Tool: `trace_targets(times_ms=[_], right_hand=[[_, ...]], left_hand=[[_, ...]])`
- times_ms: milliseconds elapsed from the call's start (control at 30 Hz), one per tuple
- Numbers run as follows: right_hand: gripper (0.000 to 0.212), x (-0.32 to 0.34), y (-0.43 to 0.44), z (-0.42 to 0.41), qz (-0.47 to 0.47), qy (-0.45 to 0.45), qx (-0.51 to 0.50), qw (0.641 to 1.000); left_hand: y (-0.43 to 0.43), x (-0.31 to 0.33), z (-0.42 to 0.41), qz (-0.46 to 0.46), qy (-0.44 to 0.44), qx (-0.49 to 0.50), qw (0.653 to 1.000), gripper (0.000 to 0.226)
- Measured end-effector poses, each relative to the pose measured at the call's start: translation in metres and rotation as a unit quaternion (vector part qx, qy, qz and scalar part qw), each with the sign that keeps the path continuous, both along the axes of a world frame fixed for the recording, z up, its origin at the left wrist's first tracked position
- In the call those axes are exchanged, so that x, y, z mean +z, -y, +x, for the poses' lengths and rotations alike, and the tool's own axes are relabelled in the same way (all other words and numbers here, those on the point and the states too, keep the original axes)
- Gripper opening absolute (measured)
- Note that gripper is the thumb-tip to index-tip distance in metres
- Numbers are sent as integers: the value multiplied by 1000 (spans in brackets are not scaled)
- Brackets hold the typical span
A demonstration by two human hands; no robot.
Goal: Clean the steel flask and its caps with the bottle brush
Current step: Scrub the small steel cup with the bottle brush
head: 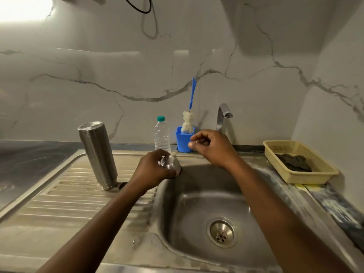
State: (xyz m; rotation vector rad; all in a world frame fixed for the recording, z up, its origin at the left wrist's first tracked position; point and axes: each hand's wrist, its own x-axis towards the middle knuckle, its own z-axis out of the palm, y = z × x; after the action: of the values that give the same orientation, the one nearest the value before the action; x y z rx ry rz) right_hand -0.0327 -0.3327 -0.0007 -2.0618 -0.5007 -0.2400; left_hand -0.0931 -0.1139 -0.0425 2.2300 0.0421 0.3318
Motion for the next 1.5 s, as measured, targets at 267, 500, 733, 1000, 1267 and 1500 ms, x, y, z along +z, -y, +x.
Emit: trace_targets(times_ms=[267, 500, 733, 1000, 1267, 1500], right_hand=[[43, 24, -28, 68, -29, -45, -81, 995], [81, 51, -46, 114, 27, -145, -91, 985], [47, 73, -72, 142, -52, -127, -116, 984], [31, 84, -79, 161, -67, -60, -151, 984], [28, 141, -58, 140, 2, 21, -178, 984], [31, 157, -23, 76, 92, 52, -164, 981]], left_hand=[[29, -27, -8, -199, 5, -21, 980, 58], [34, -28, -14, -241, 17, -47, 969, 52], [41, -38, -14, -241, 8, -78, 967, 56], [39, -41, -10, -246, 10, -74, 966, 57], [39, -44, -9, -256, -5, -63, 965, 59], [40, -41, -11, -311, -18, -42, 949, 60]])
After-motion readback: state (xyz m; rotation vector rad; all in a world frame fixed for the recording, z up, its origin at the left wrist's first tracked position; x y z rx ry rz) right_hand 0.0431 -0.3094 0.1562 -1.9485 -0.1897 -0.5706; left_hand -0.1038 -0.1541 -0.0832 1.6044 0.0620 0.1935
